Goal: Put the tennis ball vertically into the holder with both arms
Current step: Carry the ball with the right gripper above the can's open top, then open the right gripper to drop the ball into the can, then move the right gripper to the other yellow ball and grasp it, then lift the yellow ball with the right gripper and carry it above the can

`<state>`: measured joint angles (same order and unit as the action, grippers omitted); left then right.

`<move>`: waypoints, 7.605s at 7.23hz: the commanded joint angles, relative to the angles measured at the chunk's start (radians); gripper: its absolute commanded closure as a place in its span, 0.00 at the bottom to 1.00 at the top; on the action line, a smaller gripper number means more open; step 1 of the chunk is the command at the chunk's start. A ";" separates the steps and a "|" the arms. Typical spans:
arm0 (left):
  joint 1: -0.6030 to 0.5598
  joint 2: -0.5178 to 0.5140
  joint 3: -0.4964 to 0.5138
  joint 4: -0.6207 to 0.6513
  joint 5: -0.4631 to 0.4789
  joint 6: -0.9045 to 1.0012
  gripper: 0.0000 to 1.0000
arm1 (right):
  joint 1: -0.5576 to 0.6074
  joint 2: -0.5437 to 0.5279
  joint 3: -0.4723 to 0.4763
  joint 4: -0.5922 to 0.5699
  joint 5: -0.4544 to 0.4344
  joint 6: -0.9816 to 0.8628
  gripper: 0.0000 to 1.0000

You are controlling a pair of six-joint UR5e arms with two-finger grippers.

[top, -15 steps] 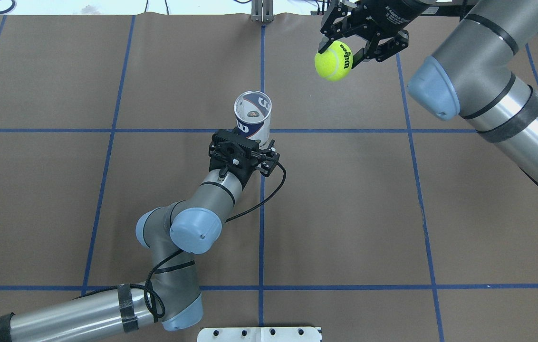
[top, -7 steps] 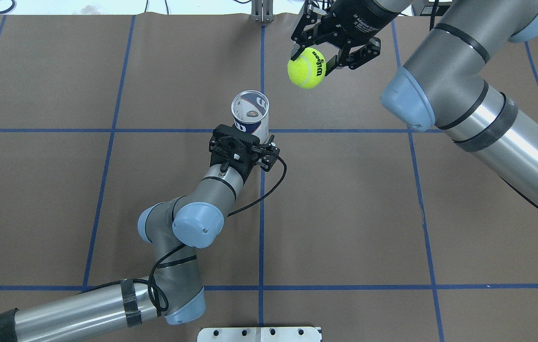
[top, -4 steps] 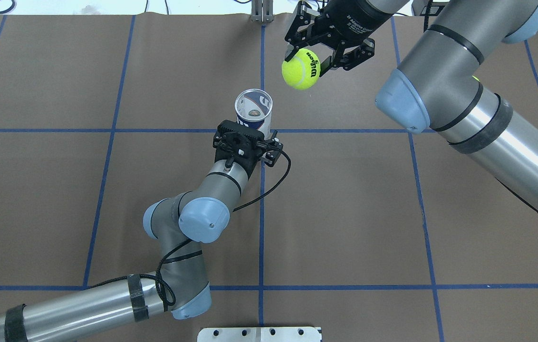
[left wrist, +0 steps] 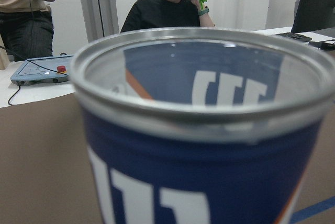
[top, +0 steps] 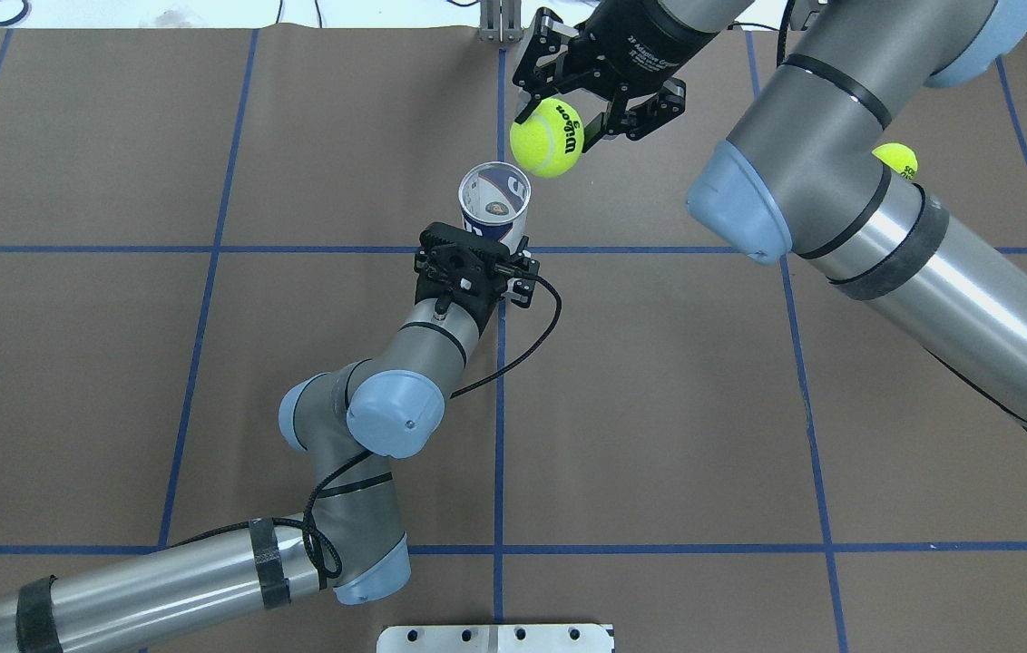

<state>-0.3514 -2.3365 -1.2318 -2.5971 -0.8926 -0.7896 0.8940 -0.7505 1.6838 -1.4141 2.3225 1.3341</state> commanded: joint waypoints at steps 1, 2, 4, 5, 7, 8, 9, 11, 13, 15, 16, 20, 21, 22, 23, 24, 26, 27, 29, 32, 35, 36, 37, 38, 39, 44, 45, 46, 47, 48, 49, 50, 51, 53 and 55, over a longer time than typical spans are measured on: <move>-0.004 -0.004 -0.002 -0.001 0.000 0.001 0.32 | -0.027 0.051 -0.059 0.001 -0.049 0.011 1.00; -0.006 -0.007 -0.002 -0.002 0.000 0.003 0.32 | -0.035 0.065 -0.084 0.003 -0.064 0.010 1.00; -0.009 -0.007 -0.002 -0.002 0.000 0.003 0.32 | -0.053 0.076 -0.140 0.062 -0.110 0.016 1.00; -0.009 -0.007 -0.002 -0.002 0.000 0.003 0.32 | -0.053 0.083 -0.166 0.084 -0.111 0.028 1.00; -0.009 -0.007 -0.002 -0.002 0.000 0.001 0.32 | -0.053 0.086 -0.170 0.084 -0.112 0.028 0.08; -0.009 -0.007 -0.002 -0.002 0.000 0.001 0.32 | -0.053 0.085 -0.164 0.084 -0.111 0.031 0.00; -0.009 -0.007 -0.002 -0.002 0.000 0.001 0.32 | -0.053 0.085 -0.156 0.084 -0.109 0.034 0.00; -0.009 -0.007 -0.002 -0.002 0.000 0.000 0.32 | -0.055 0.080 -0.142 0.083 -0.106 0.033 0.00; -0.011 -0.007 -0.002 -0.002 0.000 -0.002 0.32 | -0.041 0.070 -0.138 0.084 -0.107 0.016 0.00; -0.021 -0.007 -0.002 -0.003 0.000 -0.002 0.32 | 0.061 -0.010 -0.147 0.081 -0.112 -0.143 0.00; -0.023 -0.007 -0.002 -0.003 0.000 -0.002 0.32 | 0.122 -0.073 -0.168 0.081 -0.114 -0.308 0.00; -0.023 -0.007 -0.003 -0.003 -0.002 -0.002 0.31 | 0.310 -0.284 -0.314 0.134 -0.104 -0.948 0.00; -0.024 -0.009 -0.003 -0.003 -0.002 0.000 0.31 | 0.331 -0.332 -0.384 0.226 -0.103 -1.040 0.00; -0.023 -0.009 -0.003 -0.003 -0.002 0.000 0.31 | 0.330 -0.336 -0.509 0.382 -0.106 -1.044 0.00; -0.024 -0.009 -0.003 -0.002 -0.002 0.000 0.31 | 0.327 -0.333 -0.595 0.470 -0.114 -1.046 0.00; -0.029 -0.009 -0.003 0.000 -0.003 0.001 0.30 | 0.324 -0.331 -0.605 0.472 -0.114 -1.041 0.00; -0.038 -0.009 -0.003 0.002 -0.006 0.004 0.27 | 0.316 -0.340 -0.608 0.472 -0.117 -1.041 0.00; -0.038 -0.007 -0.003 0.002 -0.005 0.004 0.27 | 0.304 -0.340 -0.622 0.472 -0.117 -1.038 0.00; -0.040 -0.009 -0.003 0.002 -0.006 0.004 0.27 | 0.272 -0.346 -0.639 0.471 -0.121 -1.038 0.00; -0.040 -0.007 -0.003 0.002 -0.005 0.004 0.27 | 0.243 -0.337 -0.659 0.466 -0.152 -1.038 0.02; -0.040 -0.007 -0.002 0.002 -0.006 0.004 0.27 | 0.243 -0.325 -0.659 0.451 -0.178 -1.038 0.72; -0.040 -0.007 -0.002 0.002 -0.006 0.004 0.27 | 0.252 -0.319 -0.655 0.452 -0.175 -1.038 1.00; -0.040 -0.006 -0.002 0.002 -0.006 0.003 0.27 | 0.279 -0.291 -0.647 0.451 -0.161 -1.030 1.00; -0.040 -0.006 -0.002 0.002 -0.006 0.004 0.27 | 0.308 -0.261 -0.645 0.449 -0.081 -0.986 1.00; -0.038 -0.004 -0.002 0.002 -0.006 0.004 0.27 | 0.322 -0.230 -0.627 0.449 -0.001 -0.883 1.00; -0.031 -0.004 0.003 0.002 -0.006 0.001 0.26 | 0.150 -0.095 -0.331 0.416 0.014 -0.197 1.00; -0.031 -0.006 0.006 0.002 -0.006 -0.002 0.26 | 0.119 -0.069 -0.264 0.353 0.008 -0.128 1.00; -0.029 -0.006 0.020 -0.001 -0.006 -0.003 0.26 | 0.099 -0.028 -0.216 0.283 0.006 -0.072 1.00; -0.029 -0.004 0.024 -0.003 -0.006 -0.005 0.26 | 0.079 0.009 -0.184 0.238 0.005 -0.032 1.00; -0.031 -0.006 0.025 -0.003 -0.006 -0.005 0.26 | 0.057 0.038 -0.178 0.232 0.005 0.011 1.00; -0.029 -0.006 0.025 -0.003 -0.006 -0.005 0.26 | 0.037 0.072 -0.179 0.227 -0.005 0.052 1.00; -0.029 -0.006 0.025 -0.003 -0.006 -0.007 0.26 | 0.004 0.085 -0.174 0.221 -0.034 0.074 1.00; -0.029 -0.006 0.025 -0.003 -0.006 -0.005 0.26 | -0.035 0.083 -0.174 0.213 -0.076 0.074 1.00; -0.031 -0.006 0.023 -0.003 -0.006 -0.005 0.26 | -0.058 0.079 -0.176 0.186 -0.094 0.074 1.00; -0.029 -0.006 0.023 -0.005 -0.006 -0.007 0.26 | -0.058 0.062 -0.177 0.184 -0.097 0.073 1.00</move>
<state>-0.3810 -2.3426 -1.2082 -2.6005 -0.8989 -0.7956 0.8376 -0.6788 1.5075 -1.2276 2.2287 1.4071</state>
